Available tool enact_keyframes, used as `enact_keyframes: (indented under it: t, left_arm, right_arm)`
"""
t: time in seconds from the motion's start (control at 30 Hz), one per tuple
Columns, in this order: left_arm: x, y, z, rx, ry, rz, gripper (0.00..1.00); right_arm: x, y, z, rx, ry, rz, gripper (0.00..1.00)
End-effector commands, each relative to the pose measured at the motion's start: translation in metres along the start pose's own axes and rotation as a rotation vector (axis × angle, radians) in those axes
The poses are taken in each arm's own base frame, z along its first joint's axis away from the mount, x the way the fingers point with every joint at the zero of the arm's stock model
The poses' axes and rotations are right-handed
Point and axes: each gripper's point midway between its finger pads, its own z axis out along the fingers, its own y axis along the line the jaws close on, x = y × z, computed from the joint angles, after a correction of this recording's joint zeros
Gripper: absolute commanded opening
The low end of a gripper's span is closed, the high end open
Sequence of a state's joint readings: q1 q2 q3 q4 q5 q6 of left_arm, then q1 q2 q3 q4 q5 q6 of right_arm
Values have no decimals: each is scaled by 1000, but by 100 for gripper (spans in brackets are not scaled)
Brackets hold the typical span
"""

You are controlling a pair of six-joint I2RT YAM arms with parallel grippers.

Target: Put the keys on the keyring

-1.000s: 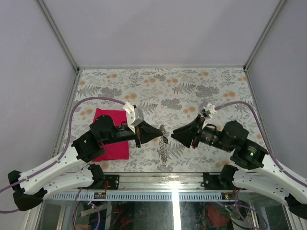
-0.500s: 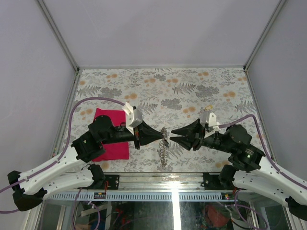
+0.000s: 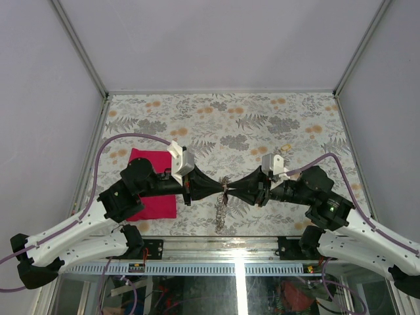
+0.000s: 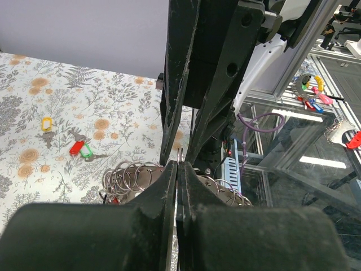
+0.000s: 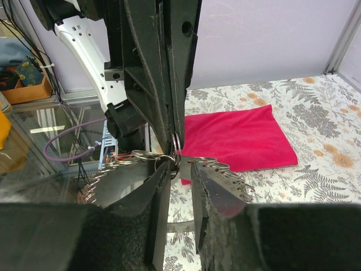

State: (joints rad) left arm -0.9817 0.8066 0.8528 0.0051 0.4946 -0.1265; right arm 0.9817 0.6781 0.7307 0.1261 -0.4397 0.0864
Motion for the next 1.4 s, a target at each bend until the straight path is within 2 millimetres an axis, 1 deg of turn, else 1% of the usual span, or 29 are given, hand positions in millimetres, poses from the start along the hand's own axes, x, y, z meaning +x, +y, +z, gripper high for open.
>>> enact_keyframes:
  t: [0.0,0.2,0.3,0.43,0.53,0.6,0.7,0.83,0.93,0.97,1.07,1.37]
  left_arm:
    - [-34,-10,0,37,-106,55,0]
    - [-35,-10,-1,35,-108,58,0]
    - [-35,-9,-1,33,-106,58,0]
    - [-35,-9,-1,28,-105,58,0]
    - [-32,-7,-1,23,-97,56,0]
    - [-31,-7,-2,18,-96,56,6]
    - [-30,-5,-3,7,-100,57,16]
    - [-28,-2,-4,-10,-97,58,25]
    - [-24,0,-3,-16,-84,56,27]
    - [-22,1,-2,-18,-79,54,28]
    - [-17,2,0,-15,-67,47,30]
    - [3,2,8,24,-23,33,32]
  right_arm:
    - [-40,8,1,-39,-111,-61,25]
    - [-37,10,5,-59,-100,-52,18]
    - [-36,12,6,-71,-96,-46,12]
    - [-37,14,5,-81,-89,-50,0]
    - [-35,13,2,-76,-49,-63,0]
    - [-37,13,-2,-66,-11,-79,0]
    - [-30,10,-9,-45,86,-86,0]
    - [-18,8,-19,-38,241,-76,0]
    - [-8,7,-25,-36,352,-56,0]
    - [0,6,-28,-36,405,-38,0]
    - [6,5,-32,-29,493,-11,0]
    - [17,5,-38,-26,694,85,0]
